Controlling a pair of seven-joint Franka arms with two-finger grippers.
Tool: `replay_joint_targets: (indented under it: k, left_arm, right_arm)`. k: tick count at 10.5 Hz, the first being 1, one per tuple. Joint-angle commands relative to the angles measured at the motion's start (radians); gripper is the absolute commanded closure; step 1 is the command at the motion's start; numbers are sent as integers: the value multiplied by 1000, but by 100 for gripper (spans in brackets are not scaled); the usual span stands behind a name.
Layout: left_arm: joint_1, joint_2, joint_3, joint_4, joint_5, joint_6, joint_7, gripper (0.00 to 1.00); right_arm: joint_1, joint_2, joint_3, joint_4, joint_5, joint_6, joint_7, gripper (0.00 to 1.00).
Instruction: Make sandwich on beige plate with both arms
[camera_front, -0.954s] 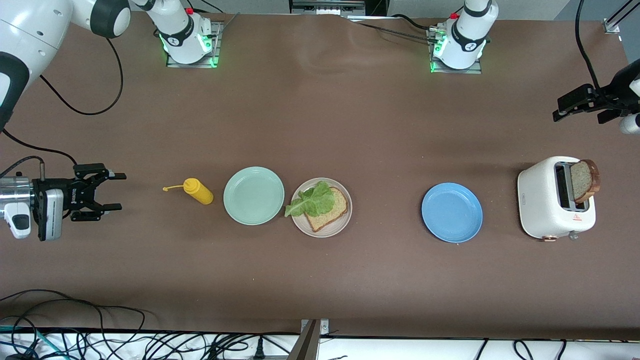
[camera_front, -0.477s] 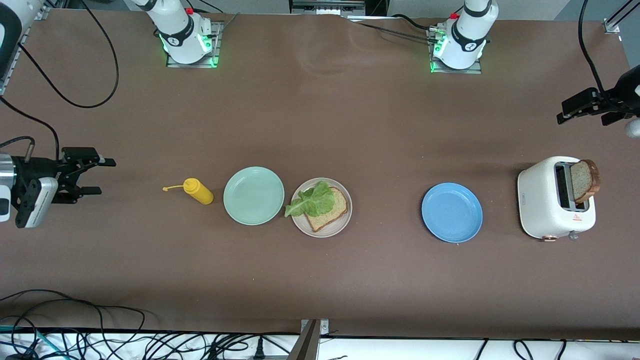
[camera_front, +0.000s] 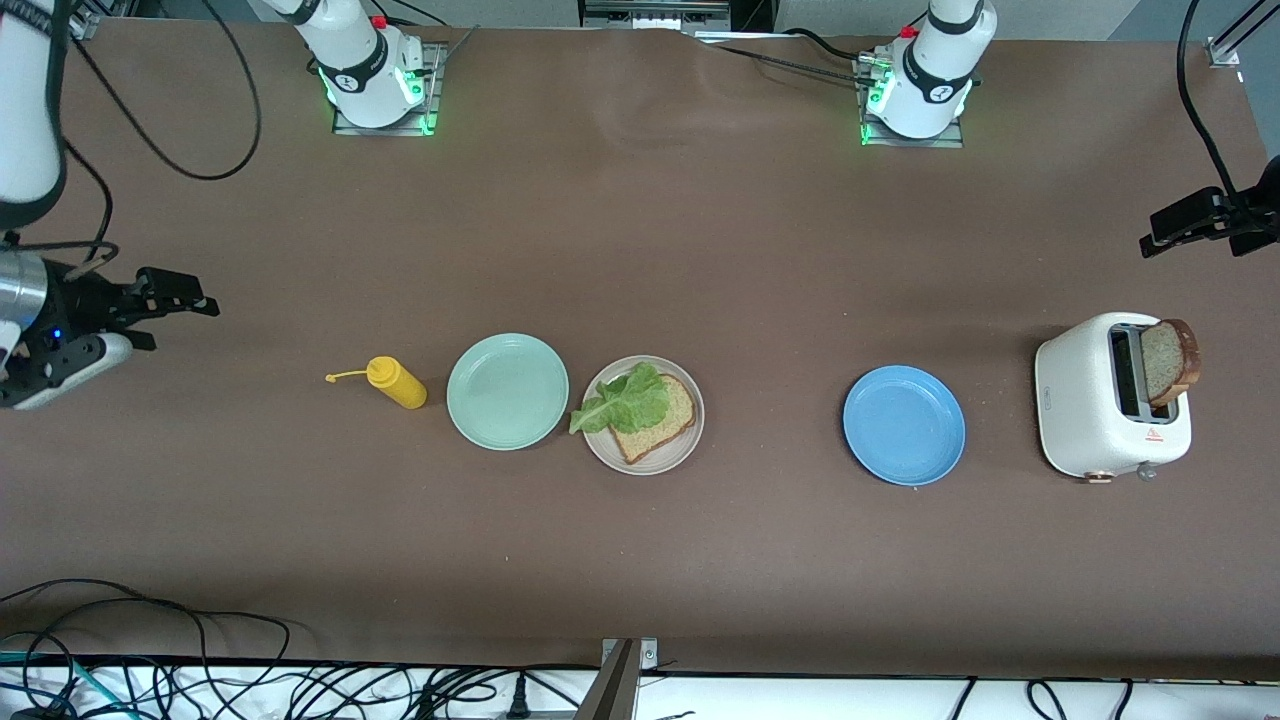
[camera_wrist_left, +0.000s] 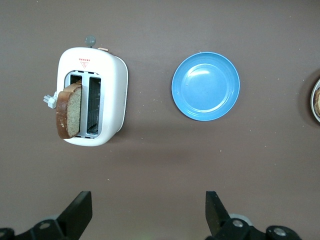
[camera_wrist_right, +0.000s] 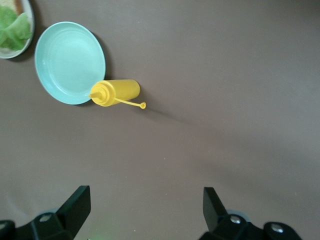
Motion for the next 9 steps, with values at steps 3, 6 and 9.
replay_joint_targets:
  k: [3,6,9]
  left_arm:
    - [14,15,9,15,39,10,58,0]
    - [49,35,10,15,44,27,105,0]
    - [87,60,33,0,43,99,214,0]
  right_arm:
    - [-102,-244,186,-291,-177,97,360,0]
    - [-215,-265,300,-256,-169,51,381,0]
    - [-213,-280,288,-248,-191,50,390,0]
